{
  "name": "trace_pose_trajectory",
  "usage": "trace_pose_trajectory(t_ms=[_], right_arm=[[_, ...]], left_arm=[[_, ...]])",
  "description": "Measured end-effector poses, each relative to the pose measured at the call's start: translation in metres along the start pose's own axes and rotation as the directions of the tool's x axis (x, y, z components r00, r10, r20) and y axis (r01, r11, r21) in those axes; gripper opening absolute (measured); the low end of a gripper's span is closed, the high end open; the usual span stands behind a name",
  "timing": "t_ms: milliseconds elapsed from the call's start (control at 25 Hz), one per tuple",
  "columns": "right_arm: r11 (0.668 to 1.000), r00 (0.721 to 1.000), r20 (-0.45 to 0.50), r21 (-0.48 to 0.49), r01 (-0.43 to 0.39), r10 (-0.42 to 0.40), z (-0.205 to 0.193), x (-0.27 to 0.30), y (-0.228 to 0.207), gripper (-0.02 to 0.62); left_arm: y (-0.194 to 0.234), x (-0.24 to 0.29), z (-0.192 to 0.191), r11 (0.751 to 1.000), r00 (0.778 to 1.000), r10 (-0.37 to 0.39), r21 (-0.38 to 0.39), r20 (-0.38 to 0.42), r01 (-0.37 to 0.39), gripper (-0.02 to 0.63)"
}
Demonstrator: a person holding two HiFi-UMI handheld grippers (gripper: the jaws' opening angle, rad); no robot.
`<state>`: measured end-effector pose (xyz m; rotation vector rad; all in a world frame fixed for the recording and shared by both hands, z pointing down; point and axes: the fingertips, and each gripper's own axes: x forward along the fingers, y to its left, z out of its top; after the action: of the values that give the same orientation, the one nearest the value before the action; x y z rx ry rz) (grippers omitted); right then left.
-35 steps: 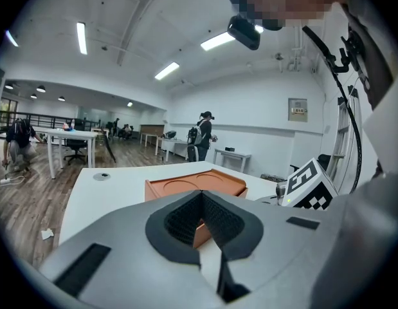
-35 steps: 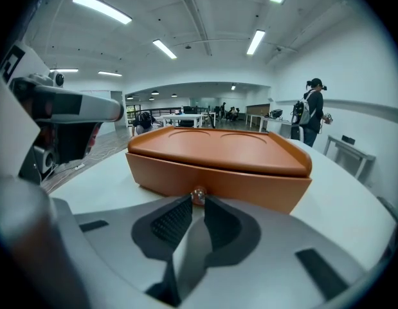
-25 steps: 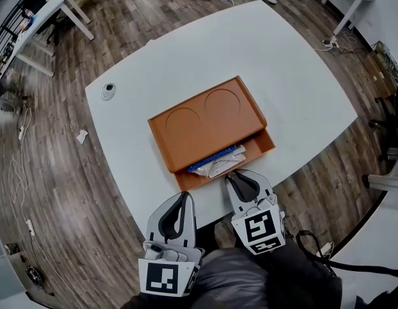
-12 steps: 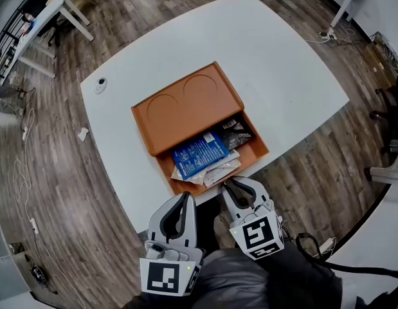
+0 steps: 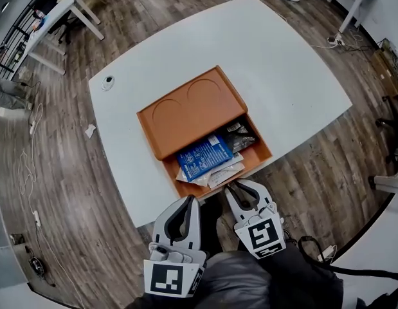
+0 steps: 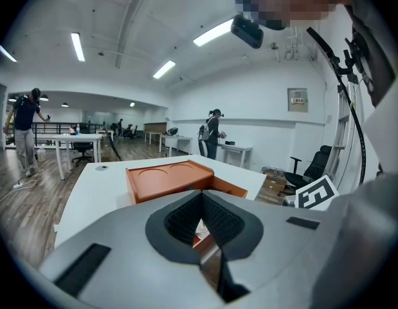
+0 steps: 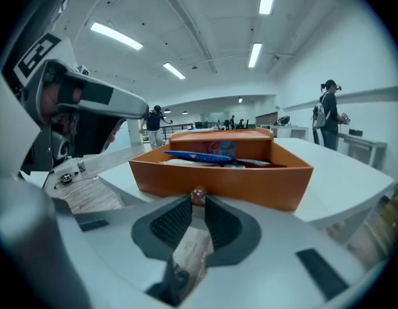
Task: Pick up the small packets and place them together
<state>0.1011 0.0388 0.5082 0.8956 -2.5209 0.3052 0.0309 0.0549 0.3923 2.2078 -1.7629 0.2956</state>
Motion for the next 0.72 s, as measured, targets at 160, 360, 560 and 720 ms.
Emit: trace_pose_trajectory(t_ms=[160,360,560,720], right_arm=[[0.999,0.999,0.016,0.000,-0.035,0.035,-0.001,0.002,0.001,0.067],[0.996,0.995,-0.062,-0.015,-0.085,0.084,-0.005,-0.016,0.004,0.104],[0.983,0.991,-0.012,-0.119,-0.137,0.136,0.045,-0.046,0.013,0.104],[0.966,0.985,0.063,-0.216,-0.142,0.159,0.105,-0.048,0.018,0.104]], left_arm=[[0.002,0.002,-0.003,1.000,1.000,0.019,-0.004,0.001,-0.019,0.002],[-0.002,-0.003,0.013,1.000,1.000,0.017,-0.021,0.005,-0.017,0.002],[-0.006,-0.014,0.057,0.999,0.999,0.012,-0.035,0.051,-0.010,0.002],[-0.002,-0.025,0.102,1.000,0.990,0.019,-0.015,0.141,-0.017,0.002]])
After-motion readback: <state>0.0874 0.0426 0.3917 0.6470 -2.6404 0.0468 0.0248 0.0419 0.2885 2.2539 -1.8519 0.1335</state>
